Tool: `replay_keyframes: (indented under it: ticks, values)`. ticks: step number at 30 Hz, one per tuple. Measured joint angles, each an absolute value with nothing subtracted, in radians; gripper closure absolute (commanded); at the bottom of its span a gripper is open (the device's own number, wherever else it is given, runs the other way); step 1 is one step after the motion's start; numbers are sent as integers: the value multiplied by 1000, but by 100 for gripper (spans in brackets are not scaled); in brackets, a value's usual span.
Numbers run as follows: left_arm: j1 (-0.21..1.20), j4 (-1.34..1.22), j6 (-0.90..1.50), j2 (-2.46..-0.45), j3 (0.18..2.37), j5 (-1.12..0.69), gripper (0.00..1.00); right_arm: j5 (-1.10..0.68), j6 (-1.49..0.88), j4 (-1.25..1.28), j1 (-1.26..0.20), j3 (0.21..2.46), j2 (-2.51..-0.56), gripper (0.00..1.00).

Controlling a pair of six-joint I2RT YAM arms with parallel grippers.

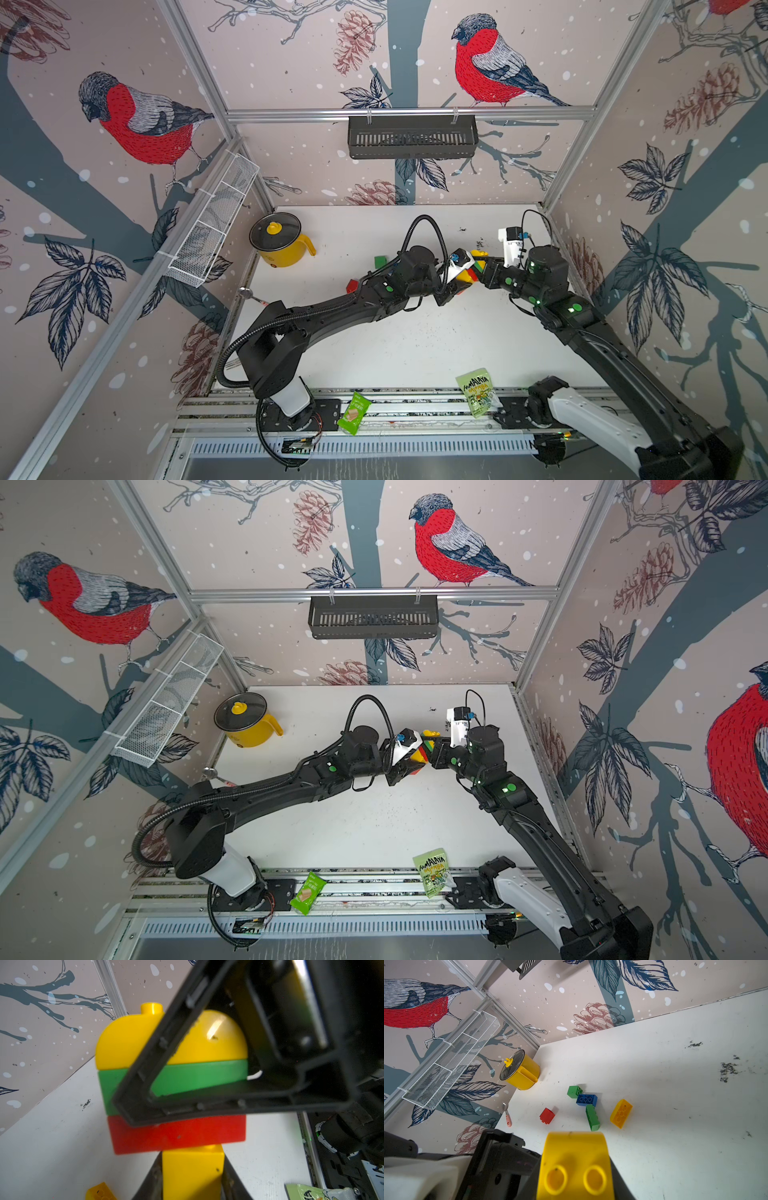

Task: Assemble an ice cream with lego
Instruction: Adjust the lego brick.

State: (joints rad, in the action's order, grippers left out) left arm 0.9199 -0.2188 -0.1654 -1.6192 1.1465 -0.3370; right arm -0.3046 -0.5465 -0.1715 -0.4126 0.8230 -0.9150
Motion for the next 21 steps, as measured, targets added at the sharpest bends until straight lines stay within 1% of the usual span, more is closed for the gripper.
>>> replay_keyframes:
  ticks: [5,10,15,21]
  values:
    - [919,-207,-157,-1620,1151,-315,88,-272,-550,-160,-424,803,-899,74]
    - [919,-192,-142,-1623,1164,-287,90,-243,-571,-115,-442,768,-879,76]
    - [918,-185,-139,-1628,1166,-309,91,-187,-582,-53,-480,724,-863,78]
    - [912,-188,-139,-1630,1167,-321,100,-157,-595,-47,-492,722,-865,81]
